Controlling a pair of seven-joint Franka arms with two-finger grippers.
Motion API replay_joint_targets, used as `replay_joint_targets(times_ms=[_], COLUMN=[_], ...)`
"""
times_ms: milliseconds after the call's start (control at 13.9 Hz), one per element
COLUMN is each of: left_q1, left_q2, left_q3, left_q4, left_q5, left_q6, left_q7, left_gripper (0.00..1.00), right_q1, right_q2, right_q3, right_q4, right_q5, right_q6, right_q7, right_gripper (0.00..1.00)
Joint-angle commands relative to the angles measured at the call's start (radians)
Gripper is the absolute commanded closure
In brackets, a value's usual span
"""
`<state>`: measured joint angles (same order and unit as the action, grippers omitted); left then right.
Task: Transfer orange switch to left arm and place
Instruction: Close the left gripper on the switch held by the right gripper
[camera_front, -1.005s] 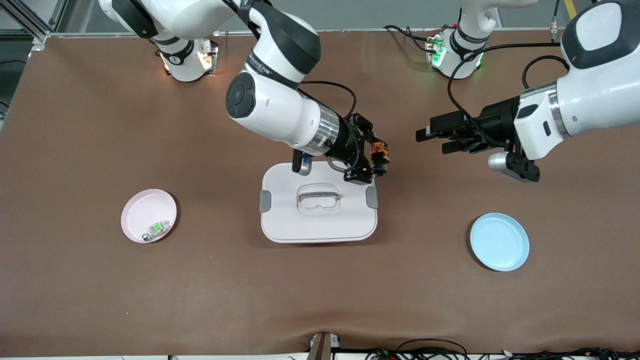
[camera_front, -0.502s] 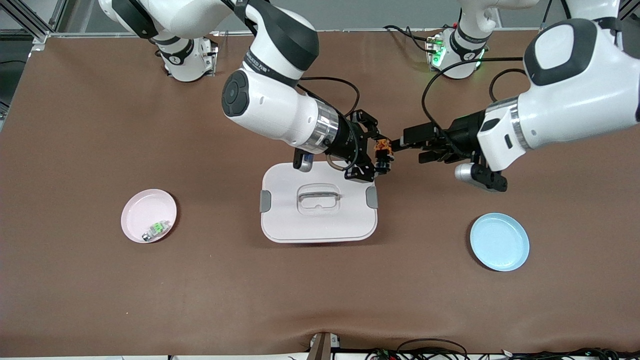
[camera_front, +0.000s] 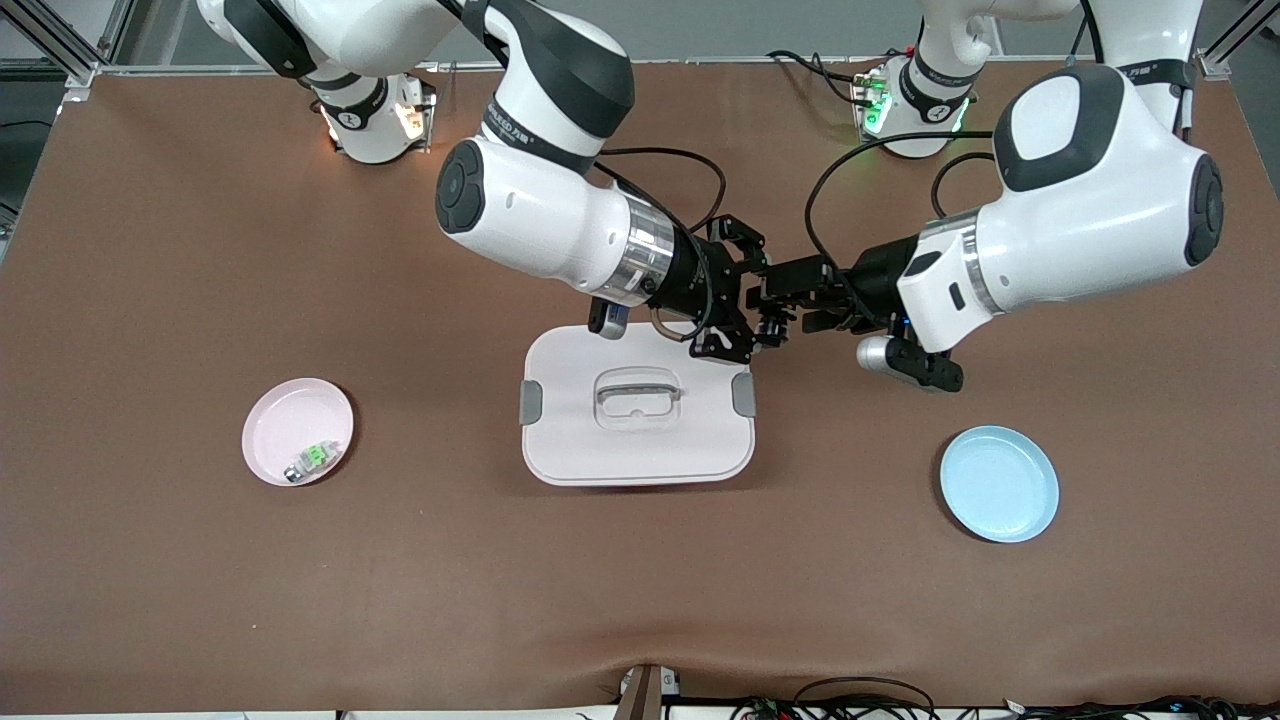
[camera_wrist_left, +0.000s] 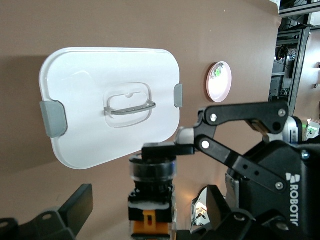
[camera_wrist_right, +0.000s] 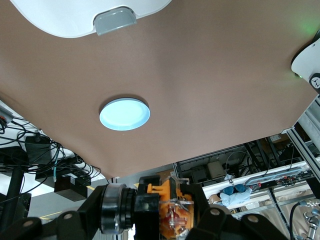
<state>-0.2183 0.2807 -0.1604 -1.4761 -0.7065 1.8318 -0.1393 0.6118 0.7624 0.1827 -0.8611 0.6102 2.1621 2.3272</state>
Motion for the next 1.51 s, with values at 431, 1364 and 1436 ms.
replay_joint_targets(times_ms=[431,1364,1436], left_q1=[-0.001,0.004,0.004], left_q2=[0.002,0.0,0.0], left_q3=[-0.001,-0.001,-0.001], left_q4=[-0.006,-0.003,-0.003], left_q5=[-0.004,-0.005,-0.005], left_q6=[-0.011,-0.011,-0.011], left_q7=[0.006,-0.006,-0.006], left_gripper=[0.32,1.0,1.0], right_q1=[-0.017,-0.006,-0.012], right_q2=[0.022,0.034,0.034], right_q3=[0.021,0.009,0.011], right_q4=[0.039,0.036,0.036], right_q5=[0.019,0.019,0.019], right_q6=[-0.001,0.048,0.047], right_q7=[0.017,0.024,0.026], right_gripper=[1.0,0.0,0.0])
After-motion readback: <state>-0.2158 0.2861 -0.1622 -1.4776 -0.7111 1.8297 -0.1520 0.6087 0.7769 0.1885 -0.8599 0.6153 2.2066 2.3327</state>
